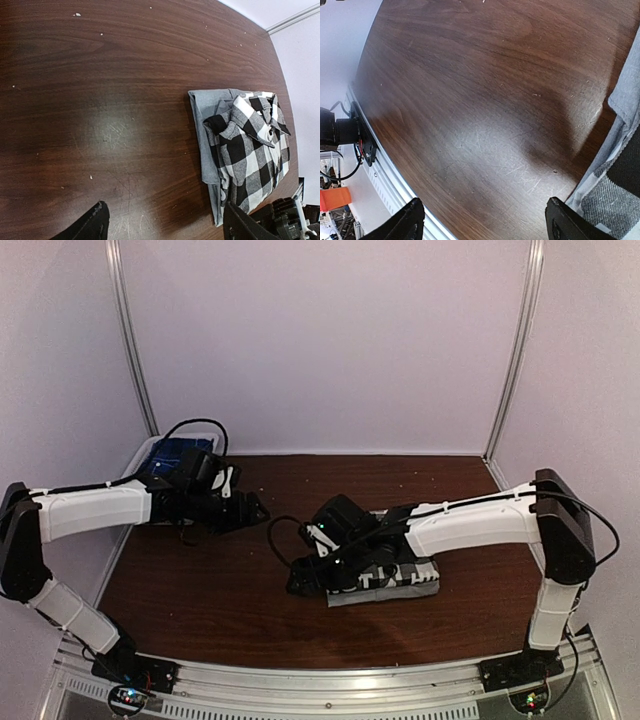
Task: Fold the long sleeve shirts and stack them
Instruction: Move the square-folded shirt to the corner of the board.
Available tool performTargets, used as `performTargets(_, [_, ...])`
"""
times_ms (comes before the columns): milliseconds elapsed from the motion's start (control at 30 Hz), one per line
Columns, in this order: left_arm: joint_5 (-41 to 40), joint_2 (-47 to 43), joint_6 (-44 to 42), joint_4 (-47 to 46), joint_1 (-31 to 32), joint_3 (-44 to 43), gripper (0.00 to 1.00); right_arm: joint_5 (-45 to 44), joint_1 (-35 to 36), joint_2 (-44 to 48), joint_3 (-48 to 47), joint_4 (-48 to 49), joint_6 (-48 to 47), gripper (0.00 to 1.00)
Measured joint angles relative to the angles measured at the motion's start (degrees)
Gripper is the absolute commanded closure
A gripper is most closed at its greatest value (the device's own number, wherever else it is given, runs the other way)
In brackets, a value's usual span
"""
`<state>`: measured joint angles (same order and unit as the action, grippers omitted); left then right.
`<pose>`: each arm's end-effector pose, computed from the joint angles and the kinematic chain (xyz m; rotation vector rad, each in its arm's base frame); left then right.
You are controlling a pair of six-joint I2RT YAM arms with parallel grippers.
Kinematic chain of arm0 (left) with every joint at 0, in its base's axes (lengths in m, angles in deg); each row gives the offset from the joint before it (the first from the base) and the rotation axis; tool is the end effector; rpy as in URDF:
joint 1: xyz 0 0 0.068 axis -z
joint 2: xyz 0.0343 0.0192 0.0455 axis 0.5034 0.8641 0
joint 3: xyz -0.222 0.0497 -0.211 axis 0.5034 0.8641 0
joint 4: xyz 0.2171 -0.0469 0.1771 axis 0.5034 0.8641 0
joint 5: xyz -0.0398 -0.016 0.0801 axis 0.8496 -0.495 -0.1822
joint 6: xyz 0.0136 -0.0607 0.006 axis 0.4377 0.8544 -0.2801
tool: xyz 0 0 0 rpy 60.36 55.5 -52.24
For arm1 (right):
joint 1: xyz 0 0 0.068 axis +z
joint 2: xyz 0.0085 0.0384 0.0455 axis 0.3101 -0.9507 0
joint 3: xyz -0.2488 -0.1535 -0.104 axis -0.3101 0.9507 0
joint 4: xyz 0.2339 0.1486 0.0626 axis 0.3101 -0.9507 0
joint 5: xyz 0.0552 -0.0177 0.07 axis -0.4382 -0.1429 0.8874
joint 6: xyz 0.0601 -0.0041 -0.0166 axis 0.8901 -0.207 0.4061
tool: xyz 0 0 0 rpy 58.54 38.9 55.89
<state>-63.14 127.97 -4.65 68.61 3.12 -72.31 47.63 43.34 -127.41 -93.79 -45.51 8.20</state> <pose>0.2778 -0.1930 0.2547 -0.1292 2.5038 -0.8258 0.1977 0.3955 0.2126 -0.6569 2.7138 1.0534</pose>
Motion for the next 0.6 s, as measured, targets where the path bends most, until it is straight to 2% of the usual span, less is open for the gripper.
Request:
performTargets(333, [1.4,0.0,-0.4,-0.1,-0.2,0.0,0.21,1.1,-0.8,-2.3,1.9,1.7,1.7,0.15])
performTargets(600, [1.5,0.1,-0.4,-0.2,-0.2,0.0,0.21,1.1,-4.3,-2.3,5.6,3.1,1.5,0.15])
